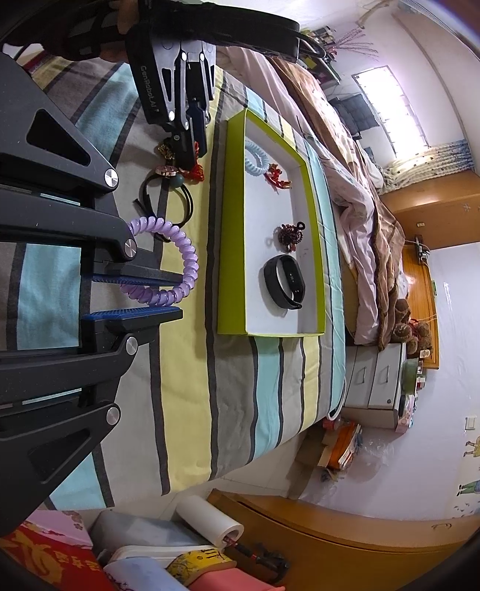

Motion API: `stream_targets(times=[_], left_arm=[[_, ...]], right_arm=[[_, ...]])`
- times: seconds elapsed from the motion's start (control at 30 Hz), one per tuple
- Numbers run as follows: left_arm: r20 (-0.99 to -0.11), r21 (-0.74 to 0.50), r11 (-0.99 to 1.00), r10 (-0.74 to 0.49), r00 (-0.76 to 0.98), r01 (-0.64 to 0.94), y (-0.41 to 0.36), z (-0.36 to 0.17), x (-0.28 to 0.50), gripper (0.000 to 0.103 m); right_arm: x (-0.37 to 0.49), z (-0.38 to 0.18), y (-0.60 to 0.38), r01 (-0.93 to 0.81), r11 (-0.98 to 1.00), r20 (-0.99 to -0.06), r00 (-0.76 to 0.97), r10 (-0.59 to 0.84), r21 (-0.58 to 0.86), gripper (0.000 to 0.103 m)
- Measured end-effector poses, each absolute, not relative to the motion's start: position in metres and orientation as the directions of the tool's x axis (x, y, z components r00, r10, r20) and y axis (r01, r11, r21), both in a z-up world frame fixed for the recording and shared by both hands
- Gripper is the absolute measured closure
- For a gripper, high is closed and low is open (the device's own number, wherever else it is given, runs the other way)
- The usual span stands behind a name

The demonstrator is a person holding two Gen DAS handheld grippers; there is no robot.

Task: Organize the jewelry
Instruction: 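Lift the red charms with the left gripper while the right carries the purple coil, then lower the red charms and purple coil into the green lid and open both grippers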

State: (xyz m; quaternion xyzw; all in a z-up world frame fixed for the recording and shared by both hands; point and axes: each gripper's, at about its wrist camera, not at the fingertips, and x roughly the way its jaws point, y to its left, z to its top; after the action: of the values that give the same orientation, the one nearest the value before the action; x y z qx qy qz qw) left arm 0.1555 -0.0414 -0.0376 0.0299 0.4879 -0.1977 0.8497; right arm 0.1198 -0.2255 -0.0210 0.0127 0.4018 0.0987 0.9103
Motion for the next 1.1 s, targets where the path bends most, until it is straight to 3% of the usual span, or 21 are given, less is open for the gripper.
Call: stream_targets(times=[0.7,1.1], left_arm=[[-0.753,-0.176,0.933,-0.332,0.568,0.312,-0.010,0.028,0.187,0.090],[-0.770,-0.202,0.942,-0.322,0.551,0.268,-0.001,0.016,0.250,0.090]], right_arm=[[0.160,0.004,-0.213,-0.211,0.971,-0.696,0.680,0.230,0.115,0.092],[0.216,-0.013,-0.201,-0.219,0.962,-0.733,0.625,0.268,0.164,0.092]])
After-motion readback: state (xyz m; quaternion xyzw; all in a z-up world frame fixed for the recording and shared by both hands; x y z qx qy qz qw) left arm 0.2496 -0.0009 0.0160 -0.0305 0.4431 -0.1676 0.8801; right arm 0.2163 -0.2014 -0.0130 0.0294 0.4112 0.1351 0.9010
